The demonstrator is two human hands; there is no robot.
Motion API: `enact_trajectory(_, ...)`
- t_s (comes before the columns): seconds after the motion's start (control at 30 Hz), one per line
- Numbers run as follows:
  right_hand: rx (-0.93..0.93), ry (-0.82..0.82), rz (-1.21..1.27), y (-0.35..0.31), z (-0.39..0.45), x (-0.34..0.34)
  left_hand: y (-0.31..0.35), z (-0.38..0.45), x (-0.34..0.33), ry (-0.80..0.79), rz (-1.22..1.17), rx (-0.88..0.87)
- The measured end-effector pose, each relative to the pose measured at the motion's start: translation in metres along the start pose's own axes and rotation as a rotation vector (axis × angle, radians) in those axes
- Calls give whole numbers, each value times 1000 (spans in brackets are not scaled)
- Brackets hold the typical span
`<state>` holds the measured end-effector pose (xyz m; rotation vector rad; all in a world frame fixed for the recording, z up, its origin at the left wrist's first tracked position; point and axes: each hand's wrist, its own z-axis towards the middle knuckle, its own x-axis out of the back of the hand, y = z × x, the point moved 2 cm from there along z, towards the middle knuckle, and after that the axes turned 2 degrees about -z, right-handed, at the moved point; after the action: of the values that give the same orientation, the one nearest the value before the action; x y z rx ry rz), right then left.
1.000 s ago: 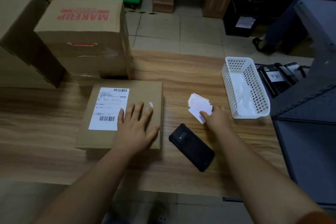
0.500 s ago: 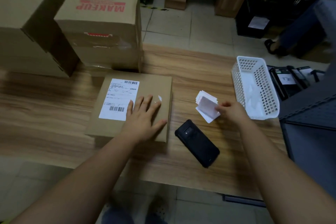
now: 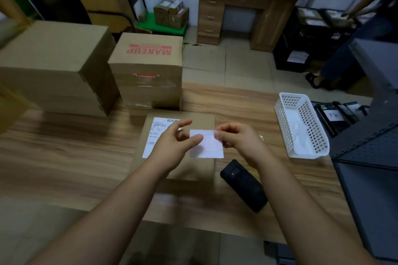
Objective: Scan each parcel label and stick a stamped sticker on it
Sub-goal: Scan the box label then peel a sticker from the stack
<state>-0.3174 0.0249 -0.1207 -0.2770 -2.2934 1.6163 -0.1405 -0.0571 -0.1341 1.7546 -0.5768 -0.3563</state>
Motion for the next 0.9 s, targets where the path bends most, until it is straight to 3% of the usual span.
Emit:
enact_trajectory(0.17, -27, 10, 205, -14, -7, -37, 14, -9, 39, 159, -51, -44)
enact_trajectory(0.3, -113, -63, 222, -15, -18, -58, 36, -20, 68, 227, -42, -92)
enact_trajectory(0.7, -41, -75, 363, -54, -42, -90, 78, -36, 85, 233, -98, -171)
enact_trajectory(0.9, 119, 49, 330, -86, -49, -70, 104, -46, 78, 177, -19, -245)
